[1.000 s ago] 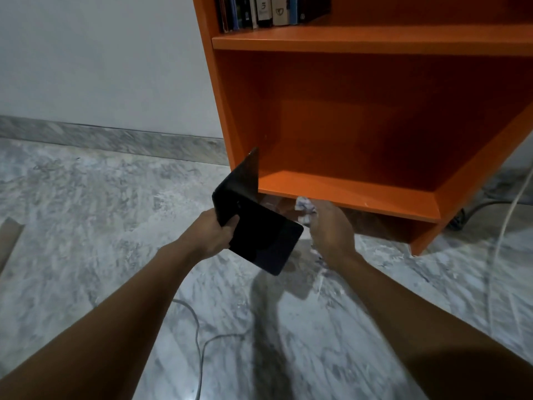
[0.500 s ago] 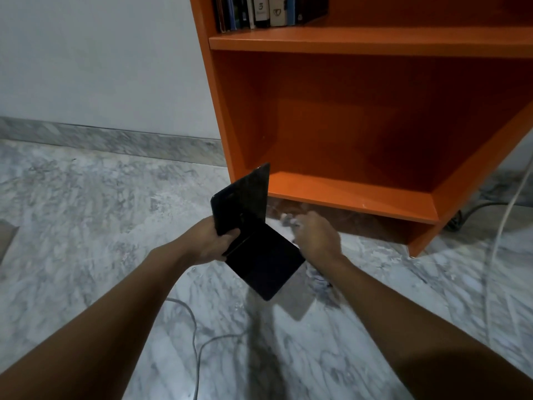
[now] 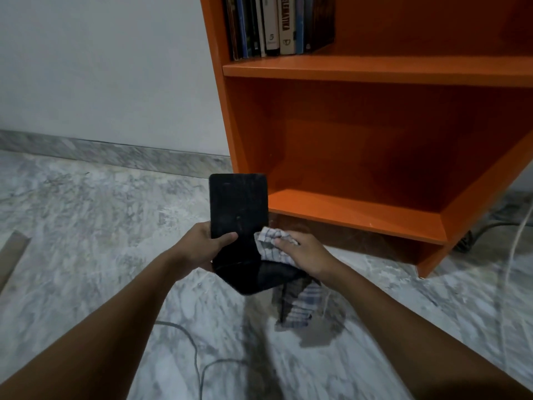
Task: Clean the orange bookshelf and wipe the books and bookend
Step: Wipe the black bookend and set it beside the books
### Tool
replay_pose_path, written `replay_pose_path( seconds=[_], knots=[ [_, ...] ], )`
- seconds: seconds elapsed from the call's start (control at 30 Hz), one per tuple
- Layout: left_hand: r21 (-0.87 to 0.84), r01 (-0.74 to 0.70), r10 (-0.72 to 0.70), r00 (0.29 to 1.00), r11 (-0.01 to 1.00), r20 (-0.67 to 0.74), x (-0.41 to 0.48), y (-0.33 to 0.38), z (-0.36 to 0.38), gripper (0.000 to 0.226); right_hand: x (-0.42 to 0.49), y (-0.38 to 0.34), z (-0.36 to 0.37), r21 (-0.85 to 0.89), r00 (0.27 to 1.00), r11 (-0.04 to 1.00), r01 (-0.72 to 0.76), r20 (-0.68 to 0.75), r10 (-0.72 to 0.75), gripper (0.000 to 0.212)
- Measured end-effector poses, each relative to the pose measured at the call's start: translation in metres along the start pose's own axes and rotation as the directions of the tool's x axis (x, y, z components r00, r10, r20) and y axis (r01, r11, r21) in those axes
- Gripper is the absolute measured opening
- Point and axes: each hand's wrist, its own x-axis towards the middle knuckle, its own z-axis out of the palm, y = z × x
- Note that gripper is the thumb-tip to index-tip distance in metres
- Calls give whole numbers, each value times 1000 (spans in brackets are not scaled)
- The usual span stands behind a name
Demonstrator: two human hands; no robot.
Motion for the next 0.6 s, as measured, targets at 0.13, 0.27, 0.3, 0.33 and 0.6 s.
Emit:
replay_pose_path(
  seconds=[0.13,0.27,0.3,0.33,0.6],
  knots=[
    [-163,32,-24,998,986,52,-1,-1,6,27,1,5,18,81,1000,997,-7,2,7,18],
    [-212,131,-82,971,969,223,-2,2,6,41,-3,2,29,-77,965,963,259,-27,-262,11],
    [-215,147,-89,962,966,258,-1,3,5,46,-5,4,34,-142,928,920,365,-30,-372,17],
    [-211,158,-93,953,965,289,-1,4,5,48,-7,6,41,-201,885,870,450,-29,-464,21],
    [-108,172,-101,873,979,477,-7,13,2,24,9,9,22,-584,640,605,541,-181,-747,40]
  ],
)
